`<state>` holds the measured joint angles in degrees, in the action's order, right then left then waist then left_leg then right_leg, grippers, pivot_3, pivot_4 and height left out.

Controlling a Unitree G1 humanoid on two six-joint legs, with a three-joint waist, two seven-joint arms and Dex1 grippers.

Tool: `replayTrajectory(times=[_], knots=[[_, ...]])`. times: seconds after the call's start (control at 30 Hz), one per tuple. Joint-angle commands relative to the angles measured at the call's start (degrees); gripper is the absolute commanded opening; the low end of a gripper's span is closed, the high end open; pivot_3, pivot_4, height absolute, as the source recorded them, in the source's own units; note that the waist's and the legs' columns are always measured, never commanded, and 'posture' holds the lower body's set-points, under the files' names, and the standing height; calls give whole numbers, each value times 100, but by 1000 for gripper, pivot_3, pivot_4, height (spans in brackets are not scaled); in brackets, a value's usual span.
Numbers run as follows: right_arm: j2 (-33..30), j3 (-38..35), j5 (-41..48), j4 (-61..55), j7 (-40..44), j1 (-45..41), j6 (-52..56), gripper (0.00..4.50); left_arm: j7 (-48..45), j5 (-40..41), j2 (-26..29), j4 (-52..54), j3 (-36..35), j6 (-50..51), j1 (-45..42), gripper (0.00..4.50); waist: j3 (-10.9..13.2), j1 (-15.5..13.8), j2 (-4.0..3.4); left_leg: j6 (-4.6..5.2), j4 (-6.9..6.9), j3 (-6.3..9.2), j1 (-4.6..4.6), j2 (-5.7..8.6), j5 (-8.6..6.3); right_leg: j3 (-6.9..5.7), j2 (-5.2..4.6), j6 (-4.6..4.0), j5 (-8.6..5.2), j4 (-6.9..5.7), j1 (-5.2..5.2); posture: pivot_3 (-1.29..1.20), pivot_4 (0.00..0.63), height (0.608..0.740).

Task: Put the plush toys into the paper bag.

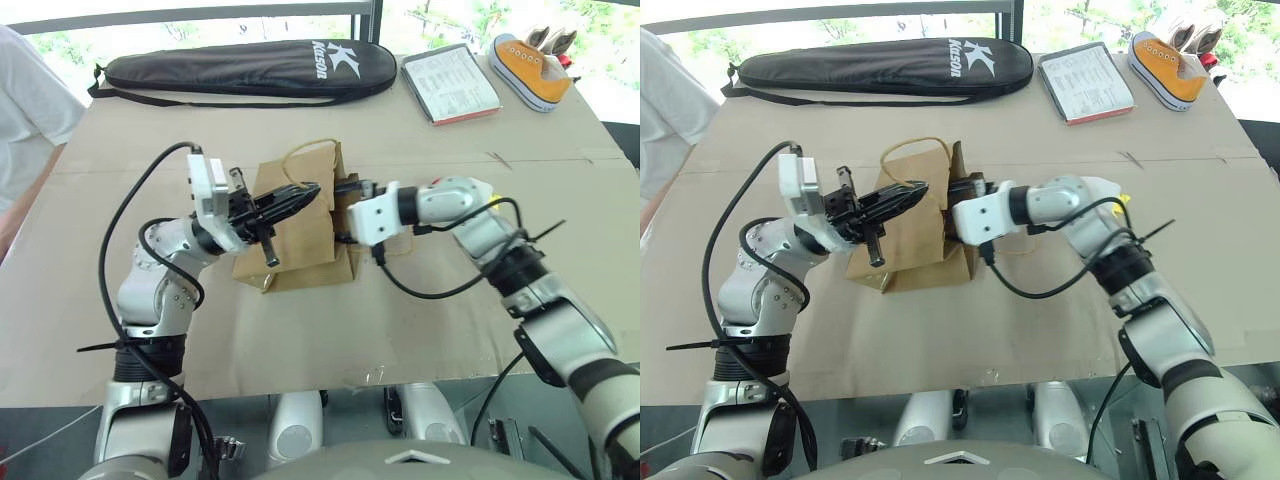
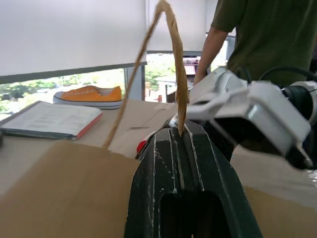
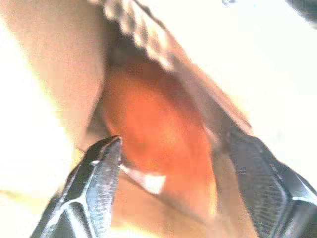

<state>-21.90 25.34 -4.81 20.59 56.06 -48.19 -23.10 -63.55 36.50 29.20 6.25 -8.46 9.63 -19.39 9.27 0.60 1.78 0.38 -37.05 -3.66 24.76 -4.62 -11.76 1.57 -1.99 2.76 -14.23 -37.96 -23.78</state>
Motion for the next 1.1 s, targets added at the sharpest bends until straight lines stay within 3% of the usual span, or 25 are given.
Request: replayTrajectory(times=[0.03, 0.2, 0.3, 0.5, 0.7, 0.9, 0.93, 1.03, 1.1], knots=[[-348, -482, 367, -965, 107, 254, 547, 3220, 9, -76, 44, 135, -135, -264, 84, 0, 0, 4, 0, 0, 0, -2, -1, 0, 0, 1, 0, 0, 0, 0, 0, 0, 150, 740], [-922, -1294, 1208, -2300, 110, 788, 2490, 3220, 107, -141, 17, 12, -176, -391, 127, 0, 0, 1, -1, 0, 1, -1, -1, 0, 0, 1, 0, 0, 0, 0, 0, 0, 150, 740], [-1195, -1832, 1454, -2346, -128, 793, 3374, 3220, 140, -173, -8, -49, -158, -443, 90, 0, 0, 1, 0, 0, -1, -3, -2, 0, 0, 3, 0, -1, 0, 0, 0, 0, 150, 740], [-1508, -1943, 988, -979, -505, 492, 4079, 3220, 218, -184, -58, -37, -105, -498, 85, 0, 0, 8, 0, 1, -4, -7, -3, 1, 0, 5, 0, -12, -6, 2, 1, 0, 150, 740], [-1002, -1663, 537, 1381, -766, -184, 4137, 3220, 259, -208, -71, 8, -94, -521, 117, 0, 0, 50, -1, 1, 2, -10, -5, 0, 0, 13, 5, 0, 0, 1, -3, 0, 150, 740], [-1038, -1603, 317, 1959, -719, -252, 3729, 381, 321, -190, -56, 128, -151, -508, 234, 0, 3, 18, -5, 1, 10, -13, 0, 2, 0, 14, 3, 3, 2, 8, -5, 0, 150, 740], [-1064, -1615, 311, 1937, -690, -222, 3707, 119, 335, -185, -57, 147, -156, -503, 250, 0, 3, 18, -6, 1, 9, -12, -1, 2, -1, 14, 4, 3, 2, 8, -4, 0, 150, 740], [-1196, -1721, 378, 1655, -574, -25, 3590, 36, 393, -132, -66, 237, -175, -453, 317, 0, 3, 1, -6, 1, 8, -10, -2, 2, 0, 13, 4, 3, 2, 7, -4, 0, 150, 740], [-1174, -2196, 1183, 525, -124, 364, 3556, 36, 422, -39, -75, 256, -196, -369, 298, 0, 3, -18, -6, 1, 8, -10, -1, 2, -1, 13, 3, 3, 1, 8, -2, 0, 150, 740]])
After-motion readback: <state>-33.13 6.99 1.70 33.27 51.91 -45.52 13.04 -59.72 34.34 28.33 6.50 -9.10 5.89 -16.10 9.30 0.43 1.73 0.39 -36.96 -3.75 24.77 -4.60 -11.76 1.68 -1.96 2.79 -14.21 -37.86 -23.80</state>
